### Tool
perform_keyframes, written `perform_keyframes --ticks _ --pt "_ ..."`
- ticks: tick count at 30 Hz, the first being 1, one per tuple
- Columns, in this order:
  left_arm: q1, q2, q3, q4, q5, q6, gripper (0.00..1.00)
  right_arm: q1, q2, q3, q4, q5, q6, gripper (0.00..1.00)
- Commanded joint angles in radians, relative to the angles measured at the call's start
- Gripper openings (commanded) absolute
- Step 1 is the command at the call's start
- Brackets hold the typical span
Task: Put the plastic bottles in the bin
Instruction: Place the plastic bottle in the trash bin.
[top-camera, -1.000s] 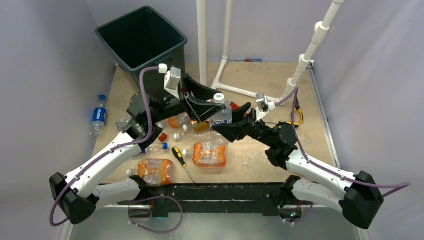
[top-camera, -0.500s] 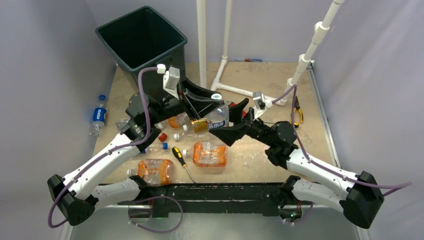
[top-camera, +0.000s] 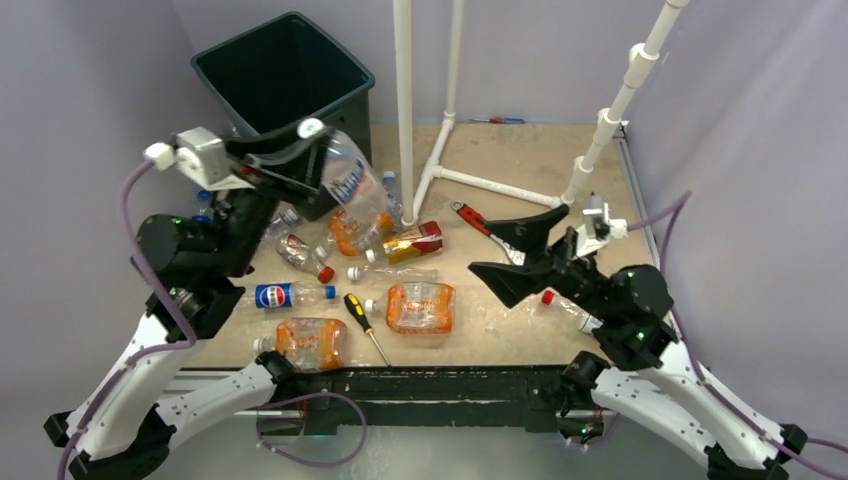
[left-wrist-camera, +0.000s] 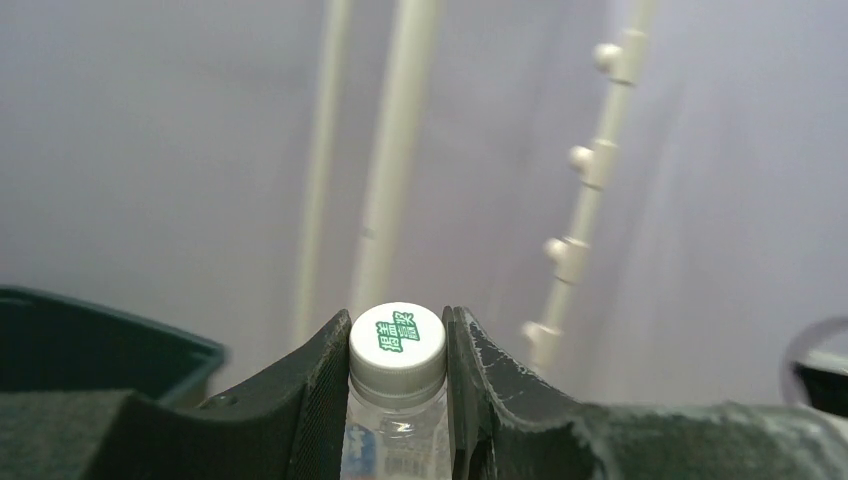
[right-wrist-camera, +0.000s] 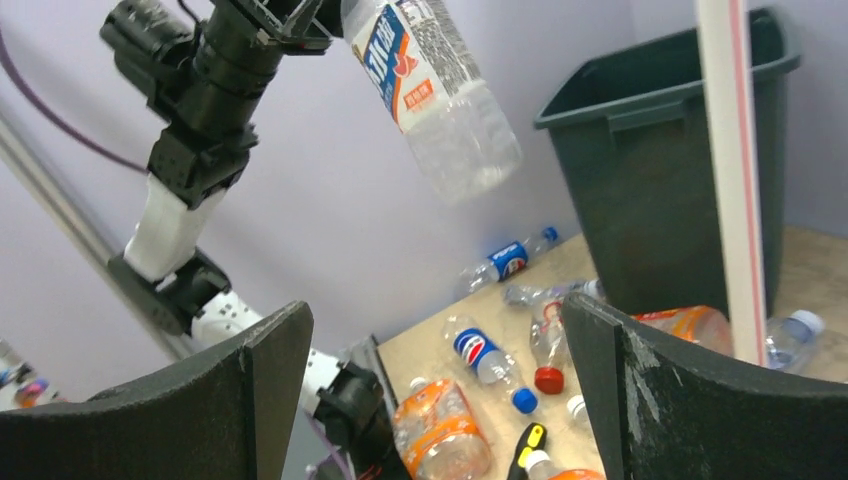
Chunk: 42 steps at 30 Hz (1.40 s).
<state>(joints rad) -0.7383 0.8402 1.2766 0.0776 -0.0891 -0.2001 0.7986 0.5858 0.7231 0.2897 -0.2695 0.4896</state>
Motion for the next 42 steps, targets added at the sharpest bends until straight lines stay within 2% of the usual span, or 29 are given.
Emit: perform_keyframes --ticks 1,3,6,9,11,13,14,16,18,21,26,29,32,36,42 --pt "-0.003 0.032 0.060 0.052 -0.475 0.301 0.00 0.004 -0.083 -0.041 -0.187 0.145 -0.033 0.99" --pt "-0.004 0.095 0.115 0.092 -0.584 0.410 0.00 0.004 -0.110 -0.076 -0.200 0.145 -0.013 0.99" --pt "-0.002 0.209 0.181 0.243 -0.700 0.580 0.00 0.002 -0.130 -0.107 -0.187 0.156 -0.013 0.99" --pt "0.002 0.329 0.236 0.442 -0.734 0.741 0.00 0.003 -0.125 -0.117 -0.188 0.176 -0.012 0.99" --pt "0.035 0.432 0.307 0.493 -0.732 0.793 0.00 0.002 -0.121 -0.125 -0.190 0.186 -0.002 0.99" --pt "0.121 0.526 0.400 0.447 -0.727 0.716 0.00 0.002 -0.120 -0.143 -0.192 0.202 0.015 0.99" --pt "0.188 0.570 0.463 0.368 -0.733 0.656 0.00 0.003 -0.118 -0.146 -0.199 0.213 0.023 0.99" --pt "0.330 0.656 0.591 0.154 -0.704 0.385 0.00 0.002 -0.111 -0.148 -0.226 0.224 0.028 0.99" --pt "0.422 0.696 0.609 0.102 -0.662 0.266 0.00 0.003 -0.108 -0.149 -0.250 0.249 0.030 0.99" --pt "0.458 0.726 0.585 0.187 -0.669 0.245 0.00 0.002 -0.121 -0.172 -0.256 0.260 0.041 0.99" --pt "0.488 0.790 0.588 0.234 -0.646 0.208 0.00 0.002 -0.121 -0.221 -0.215 0.248 0.060 0.99" --pt "0.507 0.837 0.575 0.199 -0.636 0.159 0.00 0.002 -0.097 -0.221 -0.206 0.255 0.066 0.99" --pt "0.544 0.856 0.523 0.162 -0.615 0.087 0.00 0.003 -0.066 -0.198 -0.247 0.351 0.064 0.99" --pt "0.627 0.870 0.454 0.085 -0.529 -0.087 0.00 0.002 -0.025 -0.170 -0.333 0.472 0.107 0.99" --pt "0.674 0.901 0.438 0.024 -0.423 -0.159 0.00 0.002 -0.032 -0.193 -0.316 0.449 0.142 0.99"
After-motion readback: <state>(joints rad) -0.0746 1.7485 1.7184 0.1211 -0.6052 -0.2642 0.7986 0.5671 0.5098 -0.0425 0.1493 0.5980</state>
